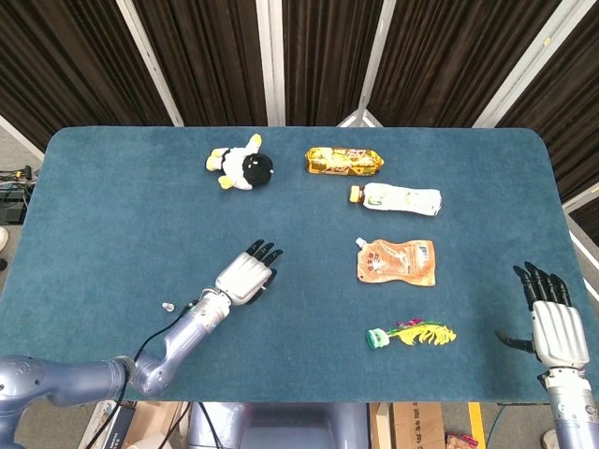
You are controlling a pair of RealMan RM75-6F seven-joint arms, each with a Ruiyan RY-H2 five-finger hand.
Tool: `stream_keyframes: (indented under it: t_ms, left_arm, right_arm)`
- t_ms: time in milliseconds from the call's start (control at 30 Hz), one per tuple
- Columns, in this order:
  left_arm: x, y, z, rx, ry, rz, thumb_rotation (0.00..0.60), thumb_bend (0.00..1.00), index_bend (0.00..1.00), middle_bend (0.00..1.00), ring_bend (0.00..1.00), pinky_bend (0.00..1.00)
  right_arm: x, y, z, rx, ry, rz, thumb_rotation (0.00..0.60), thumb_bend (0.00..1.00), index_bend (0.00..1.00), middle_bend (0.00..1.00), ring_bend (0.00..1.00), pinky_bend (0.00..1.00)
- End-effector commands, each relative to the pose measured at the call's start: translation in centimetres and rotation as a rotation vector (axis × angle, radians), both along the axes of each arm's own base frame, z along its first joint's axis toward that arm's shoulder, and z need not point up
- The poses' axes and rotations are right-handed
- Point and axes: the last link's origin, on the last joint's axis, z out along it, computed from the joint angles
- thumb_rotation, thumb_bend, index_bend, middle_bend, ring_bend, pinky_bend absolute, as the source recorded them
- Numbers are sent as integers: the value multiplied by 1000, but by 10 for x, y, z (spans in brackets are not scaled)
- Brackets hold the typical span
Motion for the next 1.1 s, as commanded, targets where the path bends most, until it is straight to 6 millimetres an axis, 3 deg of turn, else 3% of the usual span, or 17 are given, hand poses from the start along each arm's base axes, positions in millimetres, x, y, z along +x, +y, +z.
stream_keyframes:
  t_ms: [33,600,1100]
  left_arm:
    - [-1,0,2,2,0,2,600,581,549,74,0,0]
    - [10,4,32,-28,-273,147,600,581,539,74,0,0]
    - [2,1,30,-246,-641,503,600,569,523,73,0,0]
  right_arm:
    - [0,0,0,6,-4,-4,600,115,105,68,61,0]
    - [2,0,-3,11,4,2,600,115,106,67,62,0]
    - [1,-1,-3,9,5,-3,600,114,112,67,62,0]
